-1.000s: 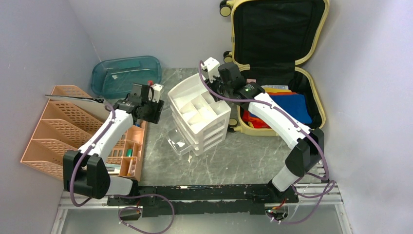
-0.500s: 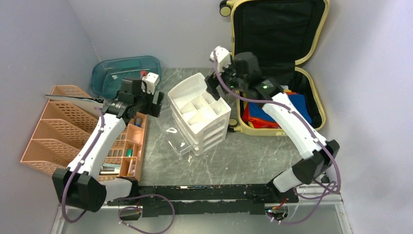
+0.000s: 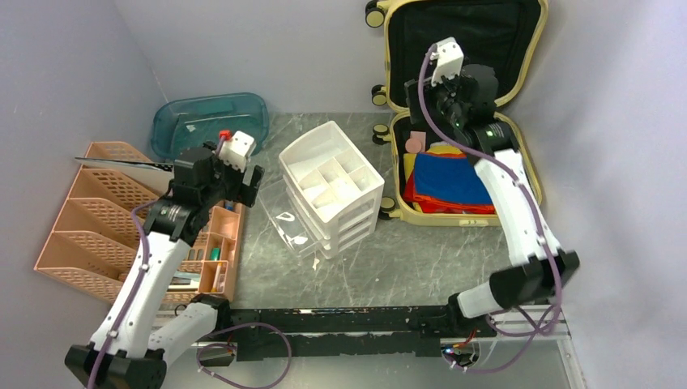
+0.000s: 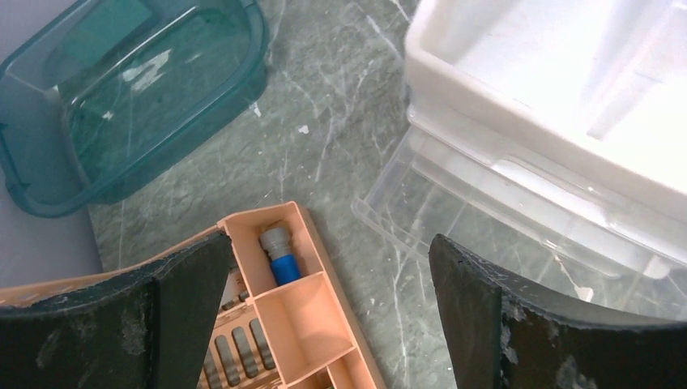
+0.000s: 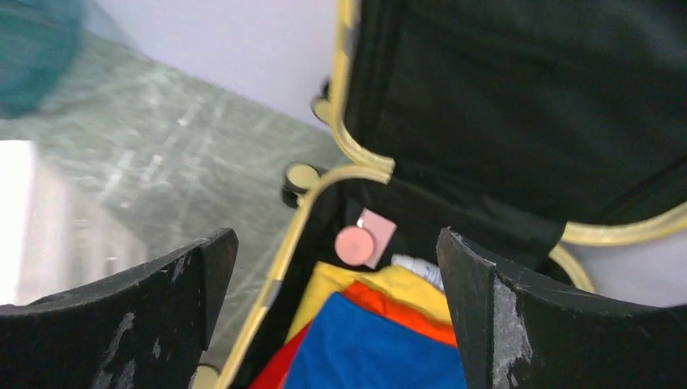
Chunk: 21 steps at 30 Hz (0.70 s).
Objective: Open, take out, and arrange the luggage
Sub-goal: Pick up the personal item from the luggage.
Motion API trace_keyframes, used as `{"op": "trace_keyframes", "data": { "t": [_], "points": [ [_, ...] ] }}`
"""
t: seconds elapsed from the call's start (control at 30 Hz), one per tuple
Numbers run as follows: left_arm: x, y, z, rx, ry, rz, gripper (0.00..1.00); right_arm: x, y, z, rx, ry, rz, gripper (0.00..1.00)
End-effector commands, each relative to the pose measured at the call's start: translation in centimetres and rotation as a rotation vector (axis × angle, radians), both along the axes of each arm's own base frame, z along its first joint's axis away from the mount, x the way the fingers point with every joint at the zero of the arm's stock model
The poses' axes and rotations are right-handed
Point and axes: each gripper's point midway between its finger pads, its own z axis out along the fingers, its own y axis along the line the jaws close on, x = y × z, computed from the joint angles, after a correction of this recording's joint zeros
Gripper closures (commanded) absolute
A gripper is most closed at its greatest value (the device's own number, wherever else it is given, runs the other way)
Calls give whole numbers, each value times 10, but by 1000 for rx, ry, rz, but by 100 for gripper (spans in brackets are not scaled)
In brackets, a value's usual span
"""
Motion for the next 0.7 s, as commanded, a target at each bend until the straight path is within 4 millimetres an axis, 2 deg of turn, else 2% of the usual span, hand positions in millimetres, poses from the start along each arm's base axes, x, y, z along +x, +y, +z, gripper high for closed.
{"op": "trace_keyframes", "data": {
  "t": [0.0,0.07,0.17,0.3,0.33,0.37,0.4,0.43,0.53,0.67],
  "points": [
    [-8,-11,17,-7,-102,-101,2,63,-43,-77,-2,143,-166,0],
    [-9,-10,12,-5,-92,-97,0,82,-52,-106,-2,208,-186,0],
    [-8,-7,1,5,-84,-82,0,103,-53,-147,-16,290,-198,0],
    [-7,1,-13,53,-55,-68,0,124,-54,-204,-27,394,-225,0],
    [-6,2,-17,59,-45,-65,0,129,-54,-225,-27,436,-225,0],
    [-6,2,-21,62,-33,-66,0,131,-53,-233,-20,454,-220,0],
    [-6,1,-24,63,-23,-70,0,134,-51,-253,-17,496,-217,0],
    [-5,1,-28,62,-12,-73,0,138,-51,-265,-13,520,-222,0],
    [-4,0,-35,49,12,-77,0,150,-52,-286,-12,553,-242,0],
    [-1,1,-38,45,25,-70,0,165,-58,-300,-28,560,-284,0]
  ]
}}
